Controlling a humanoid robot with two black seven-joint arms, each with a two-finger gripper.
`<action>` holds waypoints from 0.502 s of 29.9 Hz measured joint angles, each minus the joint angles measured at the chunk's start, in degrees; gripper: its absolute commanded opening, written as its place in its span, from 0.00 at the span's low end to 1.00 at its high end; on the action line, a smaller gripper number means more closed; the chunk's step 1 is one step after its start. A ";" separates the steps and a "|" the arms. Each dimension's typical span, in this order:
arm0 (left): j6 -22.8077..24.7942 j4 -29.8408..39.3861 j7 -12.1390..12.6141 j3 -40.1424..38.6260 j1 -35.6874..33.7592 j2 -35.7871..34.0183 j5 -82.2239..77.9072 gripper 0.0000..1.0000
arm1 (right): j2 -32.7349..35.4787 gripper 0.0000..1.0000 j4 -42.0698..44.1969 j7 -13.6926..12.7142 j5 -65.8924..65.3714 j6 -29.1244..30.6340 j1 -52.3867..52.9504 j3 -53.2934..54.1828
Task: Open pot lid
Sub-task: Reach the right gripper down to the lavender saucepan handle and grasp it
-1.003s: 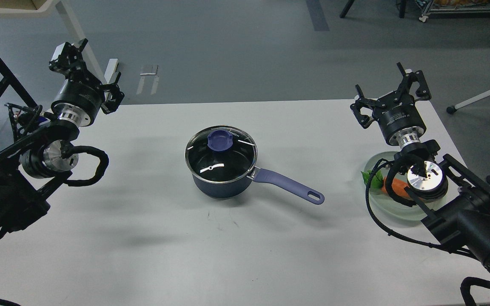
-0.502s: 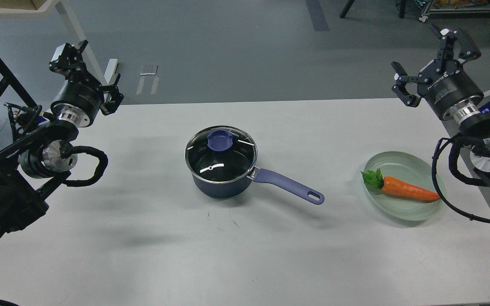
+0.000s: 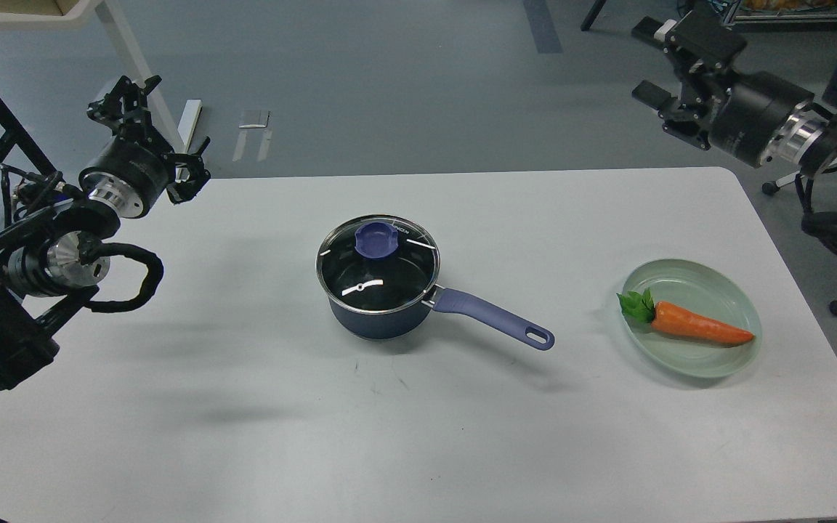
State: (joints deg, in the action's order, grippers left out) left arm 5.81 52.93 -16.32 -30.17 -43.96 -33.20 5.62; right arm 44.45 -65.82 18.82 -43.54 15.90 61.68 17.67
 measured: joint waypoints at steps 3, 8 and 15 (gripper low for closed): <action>0.05 0.35 -0.14 0.04 0.00 -0.10 0.00 0.99 | -0.41 1.00 -1.72 0.04 -7.34 0.01 3.71 -5.54; 0.13 0.92 -0.04 0.19 0.41 -0.27 0.00 0.99 | -1.87 1.00 -5.35 0.04 -15.95 0.01 8.48 -13.98; -0.44 1.50 -0.11 0.19 0.61 -0.69 0.00 0.99 | -5.61 1.00 -9.74 0.08 -28.79 -1.23 15.85 -27.95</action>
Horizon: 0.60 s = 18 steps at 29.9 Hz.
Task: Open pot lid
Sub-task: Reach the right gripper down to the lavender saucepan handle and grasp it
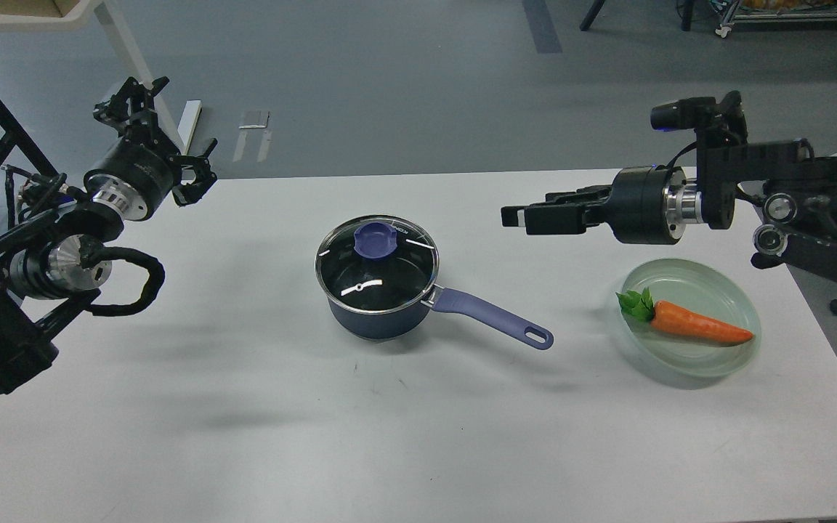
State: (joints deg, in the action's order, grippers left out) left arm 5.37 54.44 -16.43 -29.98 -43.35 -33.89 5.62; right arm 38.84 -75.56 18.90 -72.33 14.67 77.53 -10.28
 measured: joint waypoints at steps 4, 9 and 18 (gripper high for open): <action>0.09 -0.02 -0.10 0.01 0.16 -0.72 0.00 0.99 | -3.80 0.98 -0.35 0.04 -3.13 -0.49 1.71 -5.18; 0.37 -0.47 -0.53 -0.38 0.06 -0.88 0.00 0.99 | -7.84 0.94 -0.17 -0.14 -9.97 -0.58 1.74 -9.54; 0.52 -0.81 -0.97 -0.53 0.05 -0.77 -0.01 0.99 | -10.79 0.79 0.25 -0.33 -14.02 -0.79 2.30 -12.42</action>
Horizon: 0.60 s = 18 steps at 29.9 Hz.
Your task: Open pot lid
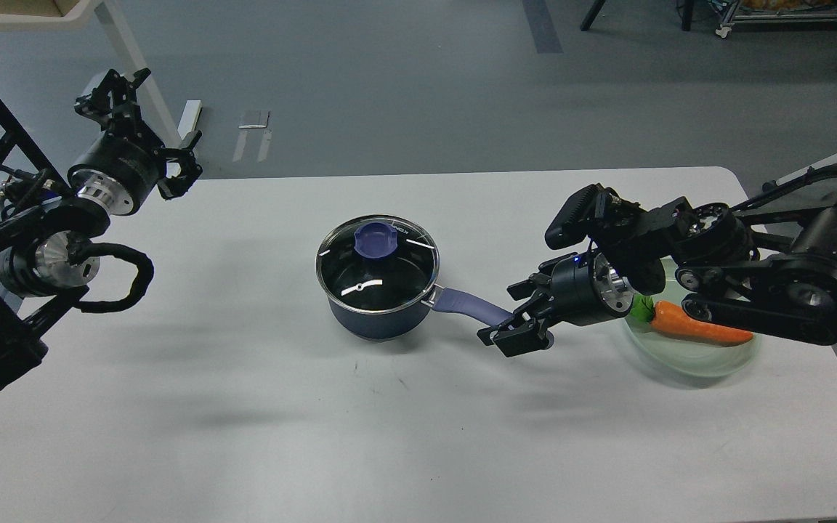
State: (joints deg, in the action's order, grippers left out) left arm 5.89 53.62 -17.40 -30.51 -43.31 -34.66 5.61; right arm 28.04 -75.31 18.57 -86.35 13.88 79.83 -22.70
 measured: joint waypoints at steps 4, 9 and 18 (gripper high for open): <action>0.00 -0.01 -0.01 -0.23 0.02 -0.27 -0.63 0.99 | -0.93 0.68 0.40 -0.18 -1.83 0.00 0.00 -0.21; 0.08 -0.01 -0.01 -0.34 -0.25 -0.62 -2.09 0.99 | -3.12 0.51 1.56 -0.20 -2.23 0.00 0.00 -0.24; 1.48 0.00 0.15 -0.34 -0.58 -0.84 -2.94 0.99 | -4.35 0.33 2.09 -0.44 -2.31 0.43 0.23 -0.39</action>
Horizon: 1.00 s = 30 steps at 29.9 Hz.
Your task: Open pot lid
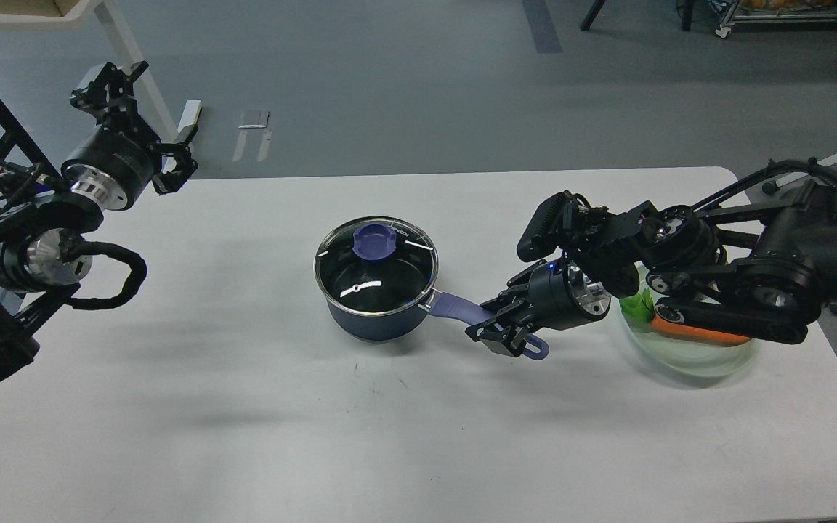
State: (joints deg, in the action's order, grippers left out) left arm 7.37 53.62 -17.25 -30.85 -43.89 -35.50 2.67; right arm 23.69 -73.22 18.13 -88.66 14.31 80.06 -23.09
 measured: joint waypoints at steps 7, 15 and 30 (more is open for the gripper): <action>0.59 0.64 0.04 0.02 -0.48 0.09 -6.09 0.99 | 0.57 0.27 -0.06 -0.02 -0.04 0.08 0.11 -1.23; 0.58 4.09 0.10 0.77 -3.54 0.07 -18.79 0.99 | 0.96 0.24 -0.12 0.00 0.09 0.08 0.66 -1.34; -0.88 18.95 -0.42 3.21 -5.64 2.78 -83.41 0.99 | 3.18 0.23 -0.50 0.31 0.49 0.01 0.97 -0.98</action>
State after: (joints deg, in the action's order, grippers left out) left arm 6.49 72.57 -17.66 -27.64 -49.53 -32.72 -80.74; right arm 26.87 -73.72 18.43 -88.17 14.32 81.03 -24.08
